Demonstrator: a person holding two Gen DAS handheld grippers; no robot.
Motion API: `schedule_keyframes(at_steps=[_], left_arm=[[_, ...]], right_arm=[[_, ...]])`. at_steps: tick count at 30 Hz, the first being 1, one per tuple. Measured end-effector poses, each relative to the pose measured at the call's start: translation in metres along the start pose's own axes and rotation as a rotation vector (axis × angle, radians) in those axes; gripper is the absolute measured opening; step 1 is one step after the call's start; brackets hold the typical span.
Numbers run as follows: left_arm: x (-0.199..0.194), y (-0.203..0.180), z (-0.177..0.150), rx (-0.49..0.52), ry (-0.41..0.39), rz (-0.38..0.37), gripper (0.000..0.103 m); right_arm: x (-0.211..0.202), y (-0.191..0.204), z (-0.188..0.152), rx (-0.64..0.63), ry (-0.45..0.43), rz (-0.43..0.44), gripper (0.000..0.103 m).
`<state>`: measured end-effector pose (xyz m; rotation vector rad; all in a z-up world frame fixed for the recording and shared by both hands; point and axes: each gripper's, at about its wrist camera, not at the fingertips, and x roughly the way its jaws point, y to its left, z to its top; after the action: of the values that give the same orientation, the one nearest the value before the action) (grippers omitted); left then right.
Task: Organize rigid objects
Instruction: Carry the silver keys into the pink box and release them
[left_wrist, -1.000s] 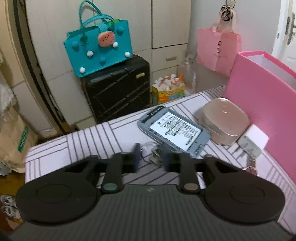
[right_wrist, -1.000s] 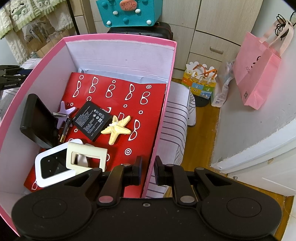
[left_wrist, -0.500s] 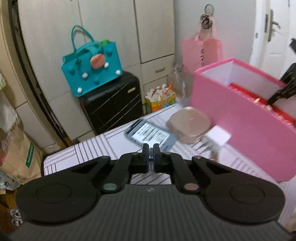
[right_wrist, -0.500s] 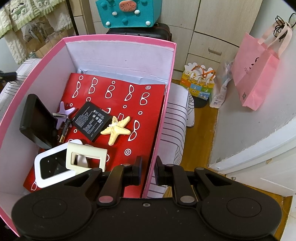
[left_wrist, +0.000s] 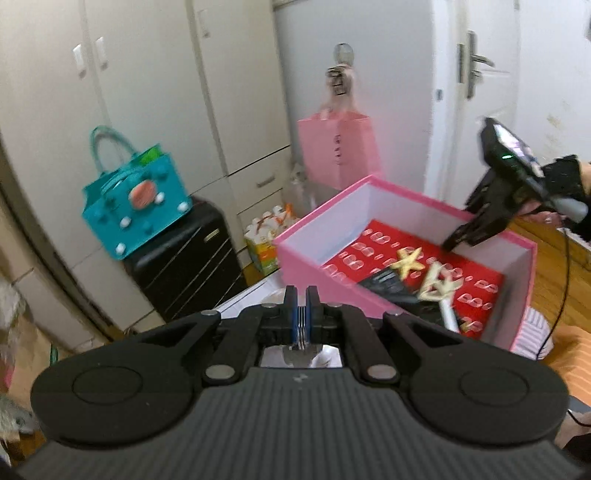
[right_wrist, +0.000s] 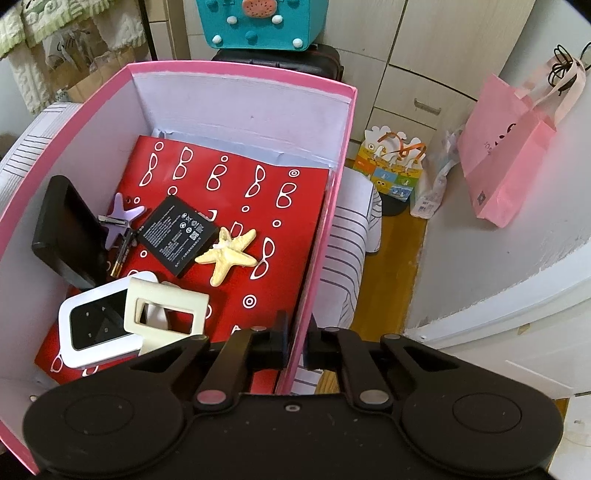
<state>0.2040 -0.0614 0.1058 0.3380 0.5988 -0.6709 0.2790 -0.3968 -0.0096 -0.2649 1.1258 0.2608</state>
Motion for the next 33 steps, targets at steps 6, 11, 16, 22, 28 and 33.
schedule_keyframes(at_steps=[6, 11, 16, 22, 28, 33], left_arm=[[0.017, -0.045, 0.031, 0.049, -0.049, -0.087, 0.003], [0.059, -0.066, 0.050, 0.042, -0.019, -0.159, 0.003], [0.109, -0.077, 0.052, -0.003, 0.041, -0.154, 0.007], [0.118, -0.071, 0.037, -0.009, 0.019, -0.081, 0.038], [0.085, -0.040, 0.026, -0.034, -0.018, -0.055, 0.042], [0.058, -0.001, 0.012, -0.080, -0.022, -0.001, 0.047]], right_arm=[[0.001, 0.001, 0.000, -0.001, 0.003, 0.000, 0.011], [0.001, 0.001, -0.002, 0.003, -0.009, 0.006, 0.011], [0.000, -0.001, -0.004, 0.005, -0.019, 0.013, 0.011], [-0.001, 0.000, -0.005, -0.005, -0.024, 0.013, 0.012], [-0.002, -0.002, -0.006, -0.003, -0.035, 0.022, 0.012], [-0.003, -0.001, -0.008, -0.004, -0.043, 0.021, 0.012]])
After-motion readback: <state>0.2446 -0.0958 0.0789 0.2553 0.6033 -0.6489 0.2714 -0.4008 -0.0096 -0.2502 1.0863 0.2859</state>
